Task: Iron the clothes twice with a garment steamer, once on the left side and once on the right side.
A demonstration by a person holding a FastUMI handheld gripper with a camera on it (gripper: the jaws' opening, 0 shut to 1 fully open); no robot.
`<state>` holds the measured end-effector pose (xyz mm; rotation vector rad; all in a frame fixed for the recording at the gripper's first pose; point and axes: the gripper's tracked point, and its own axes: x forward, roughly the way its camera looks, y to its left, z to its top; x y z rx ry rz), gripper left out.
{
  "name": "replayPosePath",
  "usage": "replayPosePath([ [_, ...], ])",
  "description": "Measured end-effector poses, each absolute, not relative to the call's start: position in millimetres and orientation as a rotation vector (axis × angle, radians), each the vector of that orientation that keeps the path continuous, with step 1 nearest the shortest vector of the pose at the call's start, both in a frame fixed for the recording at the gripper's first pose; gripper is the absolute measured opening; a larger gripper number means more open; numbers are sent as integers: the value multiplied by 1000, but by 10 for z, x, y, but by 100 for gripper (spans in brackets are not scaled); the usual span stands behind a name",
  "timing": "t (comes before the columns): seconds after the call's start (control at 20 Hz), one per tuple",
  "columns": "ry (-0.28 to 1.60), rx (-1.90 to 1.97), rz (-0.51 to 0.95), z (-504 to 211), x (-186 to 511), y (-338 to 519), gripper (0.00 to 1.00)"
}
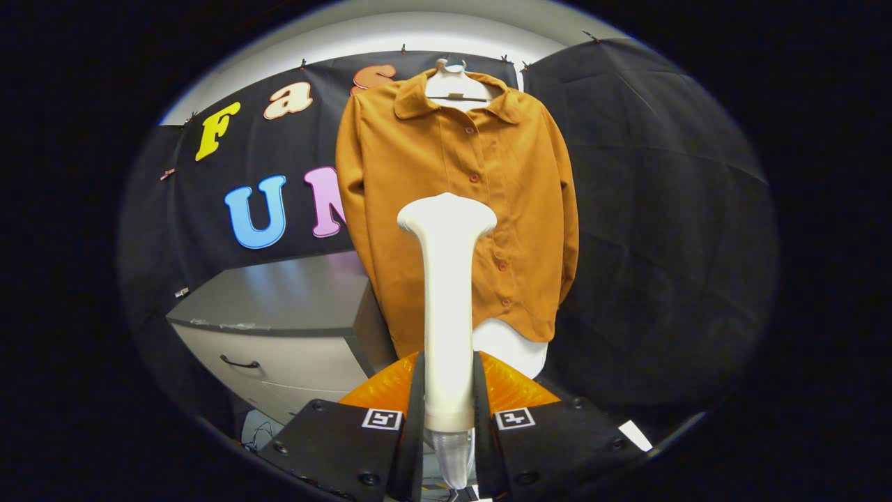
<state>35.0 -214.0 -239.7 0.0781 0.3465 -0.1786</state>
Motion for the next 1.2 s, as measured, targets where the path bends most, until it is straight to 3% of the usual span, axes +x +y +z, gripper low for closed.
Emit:
replayPosePath([
  [0.65,172,60,-104,-1129,541,-1087,33],
  [1.2,119,31,-15,-777,428,-233,33],
])
